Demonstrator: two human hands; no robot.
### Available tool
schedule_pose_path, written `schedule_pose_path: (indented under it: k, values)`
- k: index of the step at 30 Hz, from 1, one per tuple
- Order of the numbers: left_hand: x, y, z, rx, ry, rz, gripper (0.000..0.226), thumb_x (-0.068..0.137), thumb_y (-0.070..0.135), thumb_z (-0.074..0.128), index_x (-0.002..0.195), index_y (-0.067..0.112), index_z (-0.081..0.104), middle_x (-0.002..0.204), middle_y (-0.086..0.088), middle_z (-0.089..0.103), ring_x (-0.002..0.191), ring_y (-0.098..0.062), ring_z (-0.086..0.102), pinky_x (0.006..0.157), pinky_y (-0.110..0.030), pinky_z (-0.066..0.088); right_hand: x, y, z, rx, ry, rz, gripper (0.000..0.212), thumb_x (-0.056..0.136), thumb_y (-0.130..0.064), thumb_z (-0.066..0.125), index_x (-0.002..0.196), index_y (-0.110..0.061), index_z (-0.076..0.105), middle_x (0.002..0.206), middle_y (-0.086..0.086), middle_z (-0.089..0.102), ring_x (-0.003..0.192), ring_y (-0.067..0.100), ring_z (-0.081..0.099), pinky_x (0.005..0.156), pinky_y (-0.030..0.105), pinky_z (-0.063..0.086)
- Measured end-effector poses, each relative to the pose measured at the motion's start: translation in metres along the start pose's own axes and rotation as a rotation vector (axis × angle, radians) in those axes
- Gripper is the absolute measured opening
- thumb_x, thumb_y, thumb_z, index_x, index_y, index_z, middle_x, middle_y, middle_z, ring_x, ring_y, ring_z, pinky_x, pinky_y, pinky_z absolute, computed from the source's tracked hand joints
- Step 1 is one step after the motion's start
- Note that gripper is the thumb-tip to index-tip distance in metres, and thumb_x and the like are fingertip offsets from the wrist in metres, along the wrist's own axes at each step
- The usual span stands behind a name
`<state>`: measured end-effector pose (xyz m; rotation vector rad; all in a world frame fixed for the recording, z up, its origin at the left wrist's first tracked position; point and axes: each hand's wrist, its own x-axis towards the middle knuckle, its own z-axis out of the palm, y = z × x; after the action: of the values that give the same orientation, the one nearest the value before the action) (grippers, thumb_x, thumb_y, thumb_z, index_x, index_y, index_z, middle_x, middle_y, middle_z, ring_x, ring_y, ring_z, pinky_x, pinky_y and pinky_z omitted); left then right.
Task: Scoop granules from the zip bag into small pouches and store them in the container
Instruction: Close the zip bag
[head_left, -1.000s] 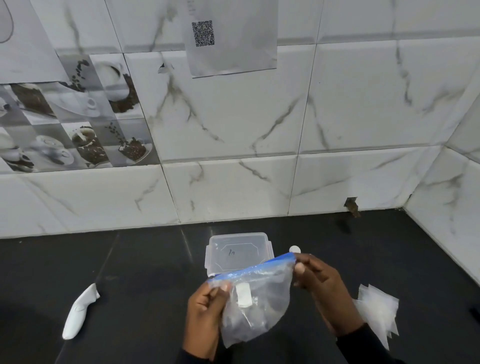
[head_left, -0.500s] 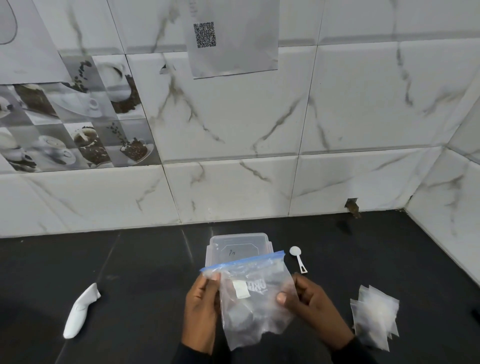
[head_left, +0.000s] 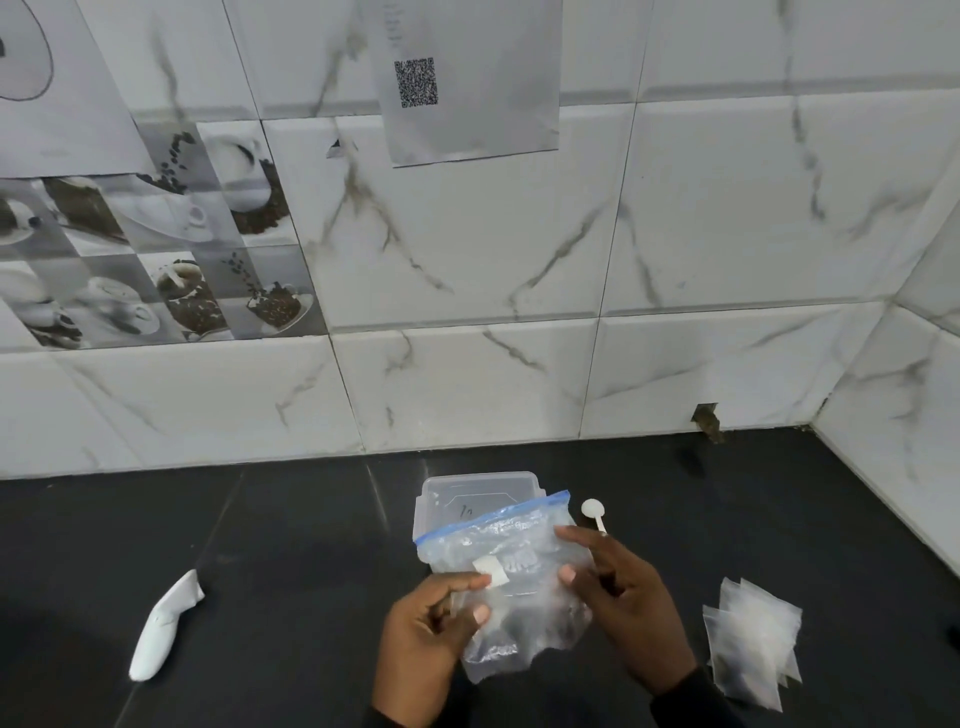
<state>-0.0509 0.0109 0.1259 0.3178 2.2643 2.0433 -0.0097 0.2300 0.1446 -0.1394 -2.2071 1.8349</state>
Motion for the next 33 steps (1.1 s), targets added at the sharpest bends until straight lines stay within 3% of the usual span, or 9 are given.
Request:
schedule_pose_path:
  k: [6,8,11,15,18,20,24,29,33]
  values:
    - [0.002,0.029,-0.017,0.015,0.045,0.154,0.031,0.078,0.016,0.075,0.108,0.025,0.077,0.092,-0.012,0.069,0.08,-0.042,0.058,0.077,-0.037,0.047,0.001,-0.024,-0.007,0.021,-0.015,-0.105,0.036,0.088,0.001,0.07,0.103,-0.03,0.08,0.087,0.013,0.074,0.074,0.018,0.068,0.07,0.023,0.053]
    - [0.002,0.037,-0.019,0.054,0.052,0.17,0.036,0.08,0.017,0.074,0.114,0.028,0.075,0.092,-0.011,0.067,0.083,-0.039,0.06,0.077,-0.041,0.052,0.004,-0.028,-0.009,-0.01,-0.102,-0.112,0.037,0.089,-0.001,0.07,0.11,-0.03,0.078,0.09,0.009,0.069,0.081,0.026,0.068,0.075,0.026,0.054]
    - [-0.001,0.05,-0.024,0.163,0.107,0.266,0.036,0.083,0.02,0.078,0.117,0.03,0.073,0.087,-0.002,0.063,0.077,-0.022,0.062,0.069,-0.032,0.053,0.004,-0.038,-0.013,-0.058,-0.129,-0.155,0.047,0.088,0.004,0.069,0.12,-0.03,0.073,0.088,0.004,0.061,0.079,0.01,0.064,0.077,0.018,0.052]
    - [-0.001,0.063,-0.029,0.397,0.184,0.417,0.014,0.085,0.025,0.073,0.099,0.021,0.077,0.088,0.008,0.06,0.081,-0.012,0.064,0.065,-0.02,0.05,0.009,-0.053,-0.017,-0.349,-0.026,-0.314,0.032,0.088,0.001,0.07,0.114,-0.018,0.072,0.088,-0.01,0.056,0.081,0.008,0.062,0.073,0.01,0.046]
    - [-0.002,0.067,-0.028,0.381,0.187,0.349,0.018,0.088,0.04,0.062,0.081,0.026,0.072,0.094,0.007,0.058,0.089,-0.013,0.063,0.071,-0.026,0.051,0.01,-0.056,-0.016,-0.381,-0.028,-0.265,0.005,0.092,-0.023,0.068,0.089,-0.022,0.071,0.096,-0.013,0.051,0.093,0.008,0.06,0.079,0.011,0.046]
    - [-0.003,0.071,-0.026,0.3,0.148,0.283,0.024,0.091,0.042,0.057,0.081,0.024,0.068,0.101,0.008,0.062,0.095,-0.01,0.064,0.076,-0.023,0.051,0.006,-0.061,-0.016,-0.229,-0.088,-0.188,0.018,0.093,-0.036,0.061,0.088,-0.02,0.067,0.111,-0.011,0.055,0.103,0.008,0.061,0.083,0.013,0.05]
    - [-0.002,0.051,-0.01,0.313,0.192,0.191,0.025,0.097,0.035,0.05,0.076,0.021,0.053,0.066,0.007,0.058,0.06,-0.004,0.055,0.052,-0.013,0.039,0.003,-0.038,0.007,-0.078,-0.03,-0.038,0.025,0.103,-0.014,0.052,0.078,-0.013,0.056,0.071,-0.007,0.056,0.064,0.007,0.055,0.061,0.019,0.048]
    - [0.01,-0.044,0.006,0.481,0.277,-0.039,0.022,0.096,0.016,0.059,0.077,0.026,0.053,0.061,0.007,0.058,0.057,-0.007,0.056,0.056,-0.023,0.045,0.003,0.042,0.037,-0.264,-0.017,0.178,0.022,0.101,-0.008,0.044,0.081,-0.014,0.049,0.06,0.001,0.055,0.044,0.007,0.05,0.047,0.027,0.045]
    - [0.002,-0.095,0.009,0.517,0.213,-0.272,0.024,0.096,0.02,0.057,0.075,0.029,0.05,0.072,0.003,0.064,0.07,-0.017,0.062,0.071,-0.033,0.055,-0.007,0.097,0.051,-0.425,-0.131,0.297,0.01,0.09,-0.027,0.04,0.083,-0.023,0.045,0.079,0.0,0.059,0.064,0.012,0.056,0.067,0.039,0.056]
